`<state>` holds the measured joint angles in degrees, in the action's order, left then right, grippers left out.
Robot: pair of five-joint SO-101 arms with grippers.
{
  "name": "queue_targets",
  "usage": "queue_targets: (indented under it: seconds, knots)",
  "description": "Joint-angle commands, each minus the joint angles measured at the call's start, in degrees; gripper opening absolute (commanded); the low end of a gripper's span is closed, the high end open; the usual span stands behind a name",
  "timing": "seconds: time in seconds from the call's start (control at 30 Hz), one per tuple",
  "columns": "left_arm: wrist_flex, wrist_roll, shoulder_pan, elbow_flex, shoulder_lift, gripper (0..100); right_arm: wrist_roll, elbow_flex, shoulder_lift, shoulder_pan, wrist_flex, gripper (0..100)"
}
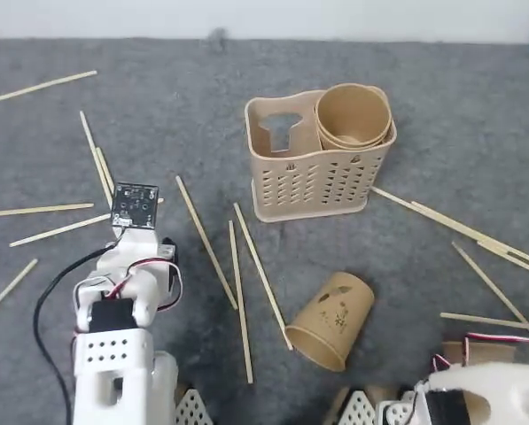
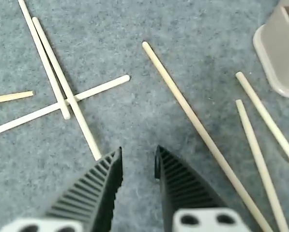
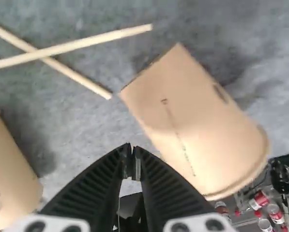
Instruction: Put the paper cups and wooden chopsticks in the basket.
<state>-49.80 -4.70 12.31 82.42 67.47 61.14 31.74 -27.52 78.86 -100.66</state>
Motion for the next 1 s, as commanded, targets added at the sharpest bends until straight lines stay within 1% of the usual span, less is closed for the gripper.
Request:
queue_targets:
  seconds: [0.0,0.1,0.23,0.5,0.57,0.67,0.73,0.83,0.97]
  knots:
    - [1.5,-0.4,-0.3,-0.3,1.0,10,1.3,-1.2,2.9,0.1,-0.8,0.9]
    - [1.5,-0.4,-0.2,-0.3,1.0,10,1.2,-1.3,-0.1,-0.3,3.0,0.9]
    - [1.5,-0.4,-0.2,-0.3,1.0,10,1.1,-1.2,-2.8,-0.1,11.5,0.8]
    - [1.5,-0.4,-0.3,-0.3,1.0,10,1.1,-1.2,-3.6,-1.0,22.0,0.8]
    - [1.5,-0.4,-0.2,-0.3,1.0,10,-0.4,-1.2,-3.4,-1.6,24.5,0.8]
    - [1.5,-0.4,-0.2,-0.3,1.0,10,-4.9,-1.2,-2.9,-2.9,27.2,0.9]
    - [1.5,-0.4,-0.2,-0.3,1.0,10,-6.9,0.0,-2.9,-4.2,26.7,0.9]
    - [1.5,-0.4,-0.2,-0.3,1.0,10,-8.5,4.2,-3.0,-5.5,20.4,0.9]
    - [1.5,-0.4,-0.1,-0.2,1.0,10,-8.4,9.5,-3.6,-6.0,13.1,0.9]
